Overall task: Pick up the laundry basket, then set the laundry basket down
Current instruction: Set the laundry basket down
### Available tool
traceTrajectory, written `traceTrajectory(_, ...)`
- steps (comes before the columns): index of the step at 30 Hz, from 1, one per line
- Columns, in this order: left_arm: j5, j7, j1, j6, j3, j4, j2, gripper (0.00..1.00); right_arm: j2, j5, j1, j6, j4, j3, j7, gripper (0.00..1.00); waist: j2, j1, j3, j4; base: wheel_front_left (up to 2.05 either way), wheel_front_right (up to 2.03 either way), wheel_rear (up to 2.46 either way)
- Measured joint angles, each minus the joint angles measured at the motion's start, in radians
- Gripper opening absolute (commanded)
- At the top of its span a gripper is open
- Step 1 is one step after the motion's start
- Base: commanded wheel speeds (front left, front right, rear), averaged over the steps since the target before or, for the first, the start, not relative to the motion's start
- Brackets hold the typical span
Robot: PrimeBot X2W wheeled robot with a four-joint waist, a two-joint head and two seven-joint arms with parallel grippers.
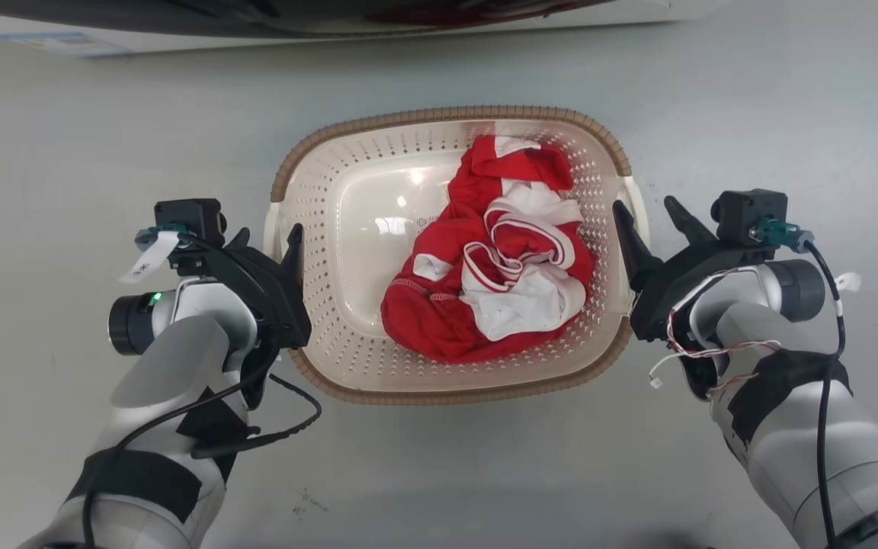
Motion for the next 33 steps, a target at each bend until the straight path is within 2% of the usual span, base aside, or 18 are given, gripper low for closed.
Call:
traceTrajectory(10, 0.023, -0.113, 0.031, -0.008, -0.018, 0.0, 0.002, 1.0, 0.002, 0.018, 0.075, 0.007, -0.033, -0.013, -0.009, 1.0, -0.0001, 0.0, -0.103, -0.006, 0.0, 0.0, 0.0)
traceTrajectory(18, 0.023, -0.144, 0.096, -0.005, -0.006, -0.01, 0.008, 1.0, -0.007, 0.019, 0.134, 0.007, -0.108, -0.04, -0.01, 1.0, -0.0001, -0.0001, -0.209, -0.012, 0.0, 0.0, 0.0)
traceTrajectory(27, 0.044, -0.149, 0.162, 0.029, 0.01, -0.078, 0.023, 1.0, -0.034, 0.015, 0.214, 0.007, -0.223, -0.086, -0.01, 1.0, -0.0001, -0.0002, -0.326, -0.014, 0.0, 0.0, 0.0)
traceTrajectory(33, 0.068, -0.149, 0.211, 0.063, 0.033, -0.177, 0.045, 1.0, -0.053, -0.009, 0.276, -0.013, -0.317, -0.124, -0.01, 1.0, -0.0001, -0.0002, -0.396, -0.012, 0.0, 0.0, 0.0)
